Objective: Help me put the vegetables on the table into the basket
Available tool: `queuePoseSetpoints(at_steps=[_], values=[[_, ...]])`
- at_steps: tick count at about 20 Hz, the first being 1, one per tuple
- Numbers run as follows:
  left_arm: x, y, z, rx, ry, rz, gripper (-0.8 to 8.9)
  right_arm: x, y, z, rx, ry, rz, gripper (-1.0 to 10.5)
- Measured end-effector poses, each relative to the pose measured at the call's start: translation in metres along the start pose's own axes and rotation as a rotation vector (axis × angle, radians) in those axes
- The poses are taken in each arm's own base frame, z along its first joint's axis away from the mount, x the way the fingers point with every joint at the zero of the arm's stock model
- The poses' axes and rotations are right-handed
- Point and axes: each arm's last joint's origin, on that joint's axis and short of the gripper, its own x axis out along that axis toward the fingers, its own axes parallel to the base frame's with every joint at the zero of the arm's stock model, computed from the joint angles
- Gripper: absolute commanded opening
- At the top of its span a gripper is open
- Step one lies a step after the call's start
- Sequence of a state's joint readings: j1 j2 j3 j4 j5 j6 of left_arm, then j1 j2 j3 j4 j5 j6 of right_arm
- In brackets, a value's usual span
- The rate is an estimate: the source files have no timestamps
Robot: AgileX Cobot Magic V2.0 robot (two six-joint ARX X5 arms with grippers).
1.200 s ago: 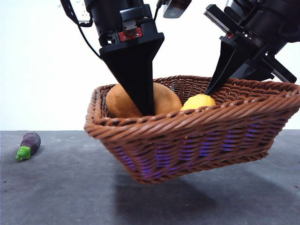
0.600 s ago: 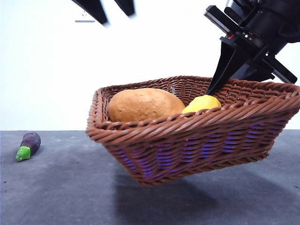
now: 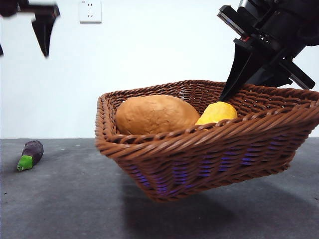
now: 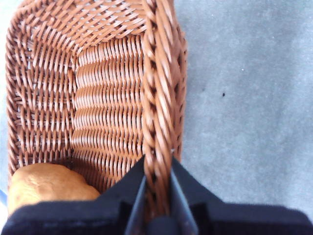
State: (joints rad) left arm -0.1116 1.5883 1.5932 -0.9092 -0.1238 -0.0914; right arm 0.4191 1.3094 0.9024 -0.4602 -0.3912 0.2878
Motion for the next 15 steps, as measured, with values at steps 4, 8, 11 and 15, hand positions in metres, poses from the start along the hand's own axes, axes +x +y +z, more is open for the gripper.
queuePoseSetpoints(at_steps=[4,8,11,15], values=[[0.072,-0.007,0.000,-0.005,0.115,0.011,5.34,0.000,0.001,0.002,-0.009,-0.019,0.004,-0.1],[0.137,-0.012,-0.016,-0.057,0.266,0.037,5.34,0.000,0.000,0.002,-0.010,-0.025,-0.001,-0.1],[0.163,-0.013,-0.025,-0.093,0.321,0.052,5.33,0.000,0.000,0.002,-0.010,-0.026,-0.001,-0.1],[0.183,-0.013,-0.031,-0.121,0.342,0.063,4.46,0.000,0.000,0.002,-0.014,-0.026,-0.001,-0.1]])
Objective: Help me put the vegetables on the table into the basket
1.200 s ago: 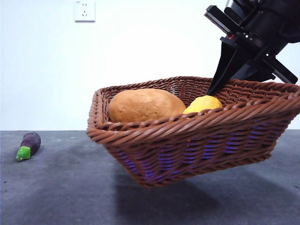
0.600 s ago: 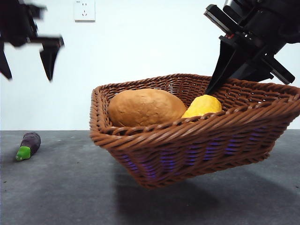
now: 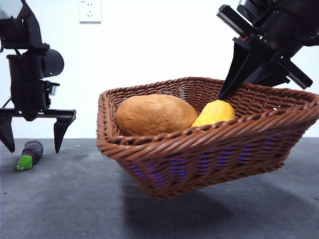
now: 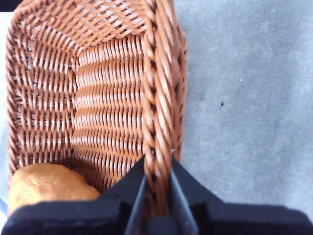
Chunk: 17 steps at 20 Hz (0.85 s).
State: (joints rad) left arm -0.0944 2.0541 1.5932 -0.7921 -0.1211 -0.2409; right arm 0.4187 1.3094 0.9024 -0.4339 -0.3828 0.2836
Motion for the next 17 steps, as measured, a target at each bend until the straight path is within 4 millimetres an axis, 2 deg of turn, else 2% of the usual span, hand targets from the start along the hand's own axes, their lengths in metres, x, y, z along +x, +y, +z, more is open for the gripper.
queuePoseSetpoints(at_steps=[2,3,5,6,9,11,13,15,17], values=[[0.011,-0.001,-0.001,-0.006,0.024,0.006,4.27,0.000,0.000,0.000,-0.003,0.001,-0.001,-0.1],[0.013,0.000,-0.001,-0.010,0.028,0.007,3.41,0.000,0.000,0.000,-0.004,0.000,0.000,-0.1],[0.013,0.000,-0.001,-0.011,0.021,0.006,0.34,0.000,0.000,0.000,-0.004,0.000,-0.001,-0.1],[0.013,0.000,0.000,-0.013,0.020,0.006,-0.06,0.000,0.000,0.000,-0.005,0.000,-0.001,-0.1],[0.013,0.001,0.000,-0.009,0.019,0.000,-0.08,0.000,0.000,0.000,-0.004,0.000,-0.005,-0.1],[0.013,0.003,0.002,-0.003,0.018,-0.077,-0.07,0.000,-0.001,0.000,-0.005,-0.006,-0.025,-0.1],[0.003,0.006,0.007,0.015,-0.024,-0.149,-0.07,0.000,-0.001,0.000,-0.006,-0.010,-0.038,-0.1],[-0.027,0.011,0.012,0.055,-0.113,-0.193,-0.07,0.000,-0.001,0.000,-0.007,-0.012,-0.041,-0.1],[-0.070,0.020,0.014,0.084,-0.216,-0.291,-0.07,0.004,-0.003,0.000,-0.003,-0.005,-0.059,-0.1]])
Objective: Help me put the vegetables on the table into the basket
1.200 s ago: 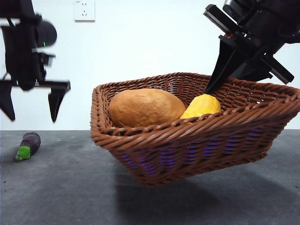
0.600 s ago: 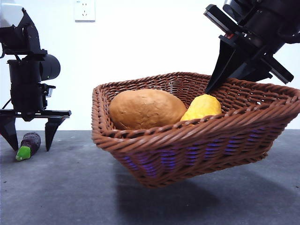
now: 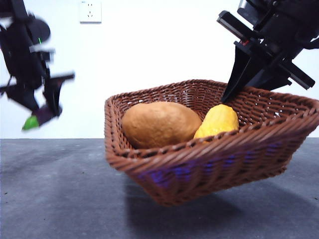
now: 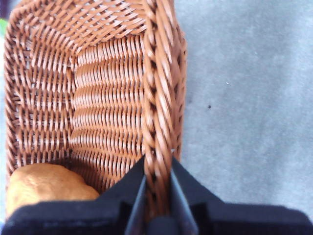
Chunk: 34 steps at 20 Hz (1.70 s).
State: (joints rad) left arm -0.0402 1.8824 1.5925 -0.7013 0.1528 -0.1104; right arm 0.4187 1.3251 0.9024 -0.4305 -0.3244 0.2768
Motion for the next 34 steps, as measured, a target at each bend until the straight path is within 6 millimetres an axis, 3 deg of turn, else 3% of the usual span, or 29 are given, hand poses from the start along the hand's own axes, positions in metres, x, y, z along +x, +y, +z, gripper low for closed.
queuePoseSetpoints(at_steps=[3,6,9,11,13,17,27,31,32,34], values=[[-0.061,-0.011,0.004,0.049,-0.108,-0.201,-0.07,0.021,-0.009,-0.001,0.031,0.043,-0.036,-0.1],[-0.118,-0.035,-0.009,0.145,-0.157,-0.337,-0.07,0.039,-0.012,0.005,0.088,0.018,0.010,-0.1],[-0.148,-0.066,-0.036,0.239,-0.201,-0.495,-0.07,0.048,-0.009,0.010,0.152,-0.024,0.073,-0.1],[-0.140,-0.088,-0.061,0.265,-0.155,-0.557,-0.07,0.050,-0.002,0.009,0.164,-0.020,0.088,-0.1],[-0.120,-0.112,-0.080,0.259,-0.100,-0.623,-0.07,0.054,0.007,0.006,0.162,-0.011,0.088,-0.1],[-0.100,-0.152,-0.099,0.209,-0.062,-0.687,-0.08,0.059,0.024,-0.001,0.143,0.009,0.108,-0.1],[-0.034,-0.159,-0.115,0.061,0.187,-0.513,-0.08,0.060,0.027,-0.002,0.139,0.014,0.107,-0.1],[-0.029,-0.168,-0.122,0.082,0.223,-0.518,0.01,0.060,0.027,-0.002,0.136,0.014,0.107,-0.1],[-0.029,-0.168,-0.122,0.081,0.225,-0.517,0.39,0.060,0.027,-0.002,0.133,0.016,0.111,-0.1],[-0.029,-0.168,-0.123,0.080,0.241,-0.531,3.19,0.060,0.027,-0.003,0.129,0.028,0.111,-0.1]])
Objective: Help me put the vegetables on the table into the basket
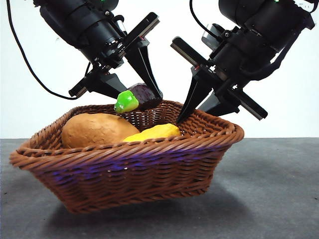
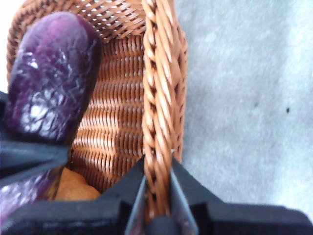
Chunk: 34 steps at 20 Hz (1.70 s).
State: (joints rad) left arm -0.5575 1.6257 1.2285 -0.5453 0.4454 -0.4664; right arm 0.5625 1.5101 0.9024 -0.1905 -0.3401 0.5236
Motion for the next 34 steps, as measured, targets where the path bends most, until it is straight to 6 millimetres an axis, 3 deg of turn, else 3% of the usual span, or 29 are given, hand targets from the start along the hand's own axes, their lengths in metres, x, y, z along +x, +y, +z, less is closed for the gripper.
queuePoseSetpoints(at_steps=[1,10,13,16,17,19,20,23,27,31,34], values=[[0.000,0.000,-0.001,-0.006,0.010,-0.001,3.60,0.000,0.000,-0.001,-0.004,0.008,-0.005,-0.1],[-0.005,-0.002,-0.004,0.012,0.041,-0.034,3.59,0.000,-0.001,-0.002,-0.020,0.018,-0.011,-0.1],[-0.045,-0.012,-0.008,0.087,-0.036,-0.053,3.49,0.000,-0.001,-0.002,-0.026,0.017,-0.010,-0.1],[-0.104,-0.020,-0.023,0.176,-0.142,-0.056,3.40,0.000,-0.001,-0.001,-0.026,0.020,0.001,-0.1],[-0.126,-0.023,-0.031,0.209,-0.191,-0.050,3.02,-0.002,-0.001,0.000,-0.022,0.028,0.013,-0.1],[-0.159,-0.026,-0.048,0.260,-0.275,0.010,0.45,-0.009,0.003,0.012,-0.017,0.032,0.012,-0.1],[-0.171,-0.025,-0.057,0.270,-0.305,0.078,-0.13,-0.016,0.007,0.022,-0.024,0.023,0.008,-0.1],[-0.198,-0.022,-0.081,0.304,-0.368,0.274,-0.08,-0.045,0.011,0.056,-0.042,-0.016,-0.025,-0.1],[-0.220,-0.021,-0.101,0.370,-0.418,0.370,-0.09,-0.092,-0.014,0.092,-0.003,-0.090,-0.115,-0.1],[-0.228,-0.021,-0.108,0.388,-0.434,0.366,-0.08,-0.124,-0.063,0.096,0.066,-0.090,-0.212,-0.1],[-0.228,-0.021,-0.109,0.396,-0.426,0.331,-0.09,-0.139,-0.089,0.097,0.071,-0.125,-0.224,-0.1]])
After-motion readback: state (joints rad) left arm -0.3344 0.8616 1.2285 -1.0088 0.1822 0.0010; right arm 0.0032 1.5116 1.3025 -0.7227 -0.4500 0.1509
